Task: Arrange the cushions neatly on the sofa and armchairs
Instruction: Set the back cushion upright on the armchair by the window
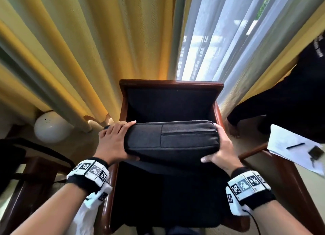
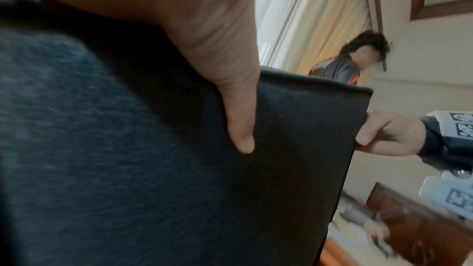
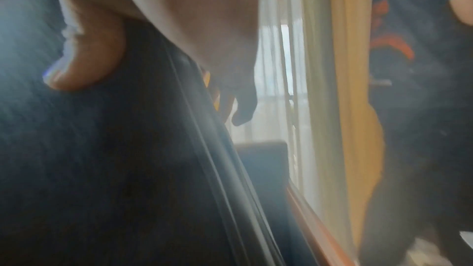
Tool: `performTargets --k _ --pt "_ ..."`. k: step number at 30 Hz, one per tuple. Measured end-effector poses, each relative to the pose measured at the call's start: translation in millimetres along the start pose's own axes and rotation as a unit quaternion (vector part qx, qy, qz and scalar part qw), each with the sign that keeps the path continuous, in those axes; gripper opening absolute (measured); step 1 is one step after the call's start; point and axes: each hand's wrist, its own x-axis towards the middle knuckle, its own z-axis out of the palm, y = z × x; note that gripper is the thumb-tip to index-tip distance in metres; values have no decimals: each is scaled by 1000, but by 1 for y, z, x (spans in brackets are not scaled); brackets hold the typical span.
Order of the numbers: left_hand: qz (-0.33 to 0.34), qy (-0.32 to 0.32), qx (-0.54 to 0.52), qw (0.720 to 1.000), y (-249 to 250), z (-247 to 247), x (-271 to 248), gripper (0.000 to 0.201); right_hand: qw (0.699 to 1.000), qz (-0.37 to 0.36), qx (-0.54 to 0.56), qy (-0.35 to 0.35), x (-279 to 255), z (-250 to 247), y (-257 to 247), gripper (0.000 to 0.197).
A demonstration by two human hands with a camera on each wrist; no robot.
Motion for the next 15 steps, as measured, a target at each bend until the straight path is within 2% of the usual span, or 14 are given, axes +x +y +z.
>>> performTargets --k 2,5,7,9,10,12,15 --pt "8 15 4 1000 10 2 4 125 991 -94 -97 23 -1 -5 -27 117" --pt "37 31 41 998 39 8 10 123 931 -213 -293 54 -3 15 -64 116" --pt "63 39 59 995 67 17 11 116 906 -220 -361 -5 -3 43 -78 116" --pt "107 52 56 991 97 25 8 103 899 -175 -395 -71 1 68 -76 111" --pt "134 57 55 988 108 28 6 97 896 -152 -409 -81 3 72 -70 109" --pt "166 67 56 982 115 29 2 95 895 -145 -418 -59 2 69 -54 108" --pt "136 78 20 987 94 29 -9 111 885 -185 -427 -17 -8 58 -29 109"
